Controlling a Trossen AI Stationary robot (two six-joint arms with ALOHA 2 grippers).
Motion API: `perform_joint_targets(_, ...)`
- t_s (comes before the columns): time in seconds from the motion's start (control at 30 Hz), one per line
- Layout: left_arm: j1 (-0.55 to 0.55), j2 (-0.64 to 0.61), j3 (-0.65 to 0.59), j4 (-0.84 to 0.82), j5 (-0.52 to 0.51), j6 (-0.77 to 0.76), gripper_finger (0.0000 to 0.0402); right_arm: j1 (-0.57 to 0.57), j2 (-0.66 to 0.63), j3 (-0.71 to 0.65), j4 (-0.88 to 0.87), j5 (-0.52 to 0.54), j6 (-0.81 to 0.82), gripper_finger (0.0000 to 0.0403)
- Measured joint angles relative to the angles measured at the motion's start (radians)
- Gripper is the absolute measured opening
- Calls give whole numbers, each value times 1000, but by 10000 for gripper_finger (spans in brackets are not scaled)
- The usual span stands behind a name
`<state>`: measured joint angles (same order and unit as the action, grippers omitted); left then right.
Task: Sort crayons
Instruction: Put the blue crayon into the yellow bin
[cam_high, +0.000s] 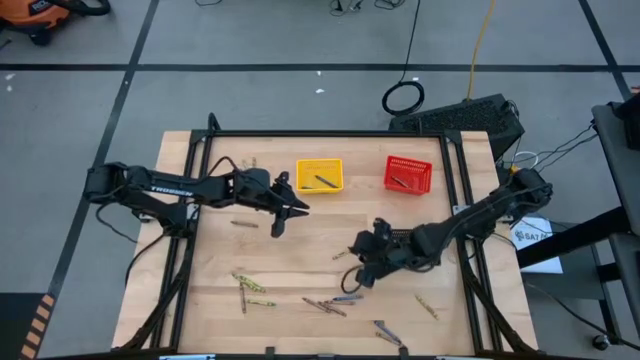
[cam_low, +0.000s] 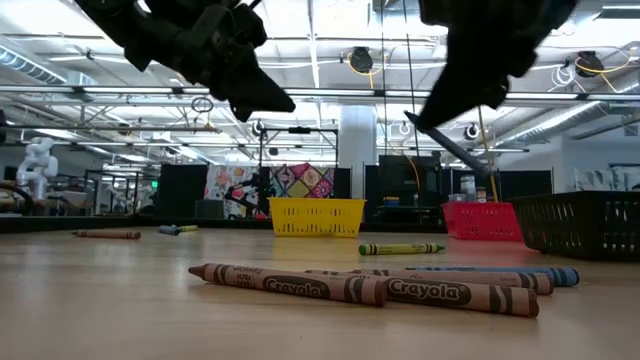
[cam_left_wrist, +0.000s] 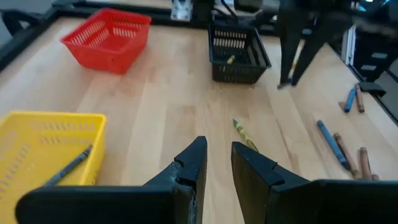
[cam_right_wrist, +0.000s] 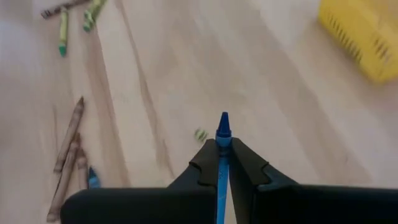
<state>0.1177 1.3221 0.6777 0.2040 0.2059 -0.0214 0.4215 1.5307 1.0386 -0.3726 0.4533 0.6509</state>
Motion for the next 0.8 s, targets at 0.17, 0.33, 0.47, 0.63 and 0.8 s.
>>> perform_joint_targets(0.17, 0, 26, 0, 32, 25, -25, 77, -53, -57, 0, 87, 42, -167, 0)
perform_joint_targets(0.33, 0, 45, 0, 106, 59, -57, 77, -86, -100, 0, 207, 49, -342, 0)
perform_joint_targets(0.47, 0, 62, 0, 152, 59, -137, 77, -108, -112, 0, 316, 48, -480, 0)
perform_joint_targets(0.63, -2, 73, 0, 217, 59, -180, 77, -145, -114, 0, 402, 48, -594, 0)
perform_joint_targets(0.8, -3, 73, 0, 274, 60, -183, 77, -186, -114, 0, 450, 46, -615, 0)
